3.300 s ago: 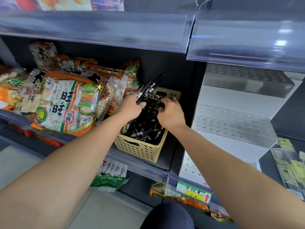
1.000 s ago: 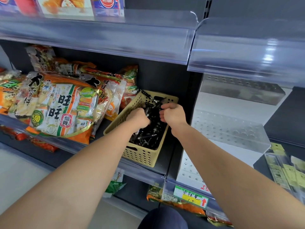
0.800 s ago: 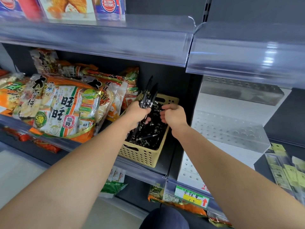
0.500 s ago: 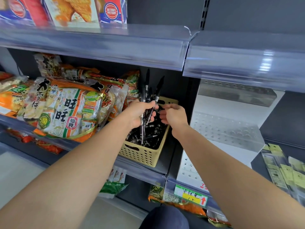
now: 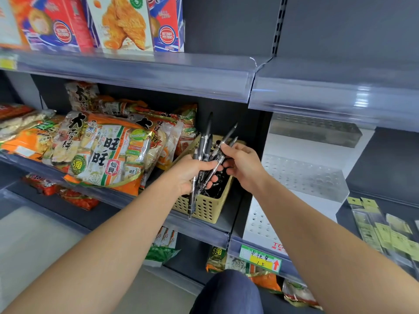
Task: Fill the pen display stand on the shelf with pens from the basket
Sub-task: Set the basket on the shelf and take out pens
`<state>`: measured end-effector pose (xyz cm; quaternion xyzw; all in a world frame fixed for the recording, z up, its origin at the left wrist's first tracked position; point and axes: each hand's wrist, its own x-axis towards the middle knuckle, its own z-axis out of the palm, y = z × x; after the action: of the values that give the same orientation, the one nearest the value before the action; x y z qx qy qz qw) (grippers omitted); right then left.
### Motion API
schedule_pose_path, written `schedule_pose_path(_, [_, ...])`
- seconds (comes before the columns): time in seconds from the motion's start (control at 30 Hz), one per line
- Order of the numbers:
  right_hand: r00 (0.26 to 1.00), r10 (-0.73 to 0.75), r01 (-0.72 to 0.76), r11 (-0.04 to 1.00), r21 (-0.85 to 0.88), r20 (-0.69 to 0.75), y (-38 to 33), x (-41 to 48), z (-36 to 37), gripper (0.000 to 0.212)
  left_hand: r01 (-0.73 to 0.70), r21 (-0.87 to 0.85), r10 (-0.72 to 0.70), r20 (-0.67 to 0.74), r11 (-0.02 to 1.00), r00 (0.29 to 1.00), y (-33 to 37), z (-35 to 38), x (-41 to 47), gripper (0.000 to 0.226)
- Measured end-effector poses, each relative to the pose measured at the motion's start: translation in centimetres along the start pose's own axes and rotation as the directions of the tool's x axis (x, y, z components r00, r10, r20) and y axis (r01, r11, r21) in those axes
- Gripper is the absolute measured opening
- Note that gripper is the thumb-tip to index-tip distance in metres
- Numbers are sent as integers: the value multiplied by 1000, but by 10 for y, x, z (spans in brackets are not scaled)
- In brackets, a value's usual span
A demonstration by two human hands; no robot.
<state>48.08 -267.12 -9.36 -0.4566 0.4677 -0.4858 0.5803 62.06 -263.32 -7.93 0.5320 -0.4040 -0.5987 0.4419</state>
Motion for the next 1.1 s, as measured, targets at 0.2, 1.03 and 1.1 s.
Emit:
schedule_pose_path(0.2, [998, -30, 27, 999, 44, 53, -16, -23, -5, 12, 1, -28, 0, 63, 1000, 998, -3, 6, -19, 4])
schedule_pose_path(1.03, [668, -744, 624, 571, -534, -15, -21, -50, -12, 10, 186, -458, -145, 125, 869, 982, -10, 36, -5, 22])
schedule_pose_path(1.1, [574, -798, 696, 359, -622, 182, -11, -52, -10, 10, 186, -475, -162, 90, 860, 983, -8, 38, -1, 24])
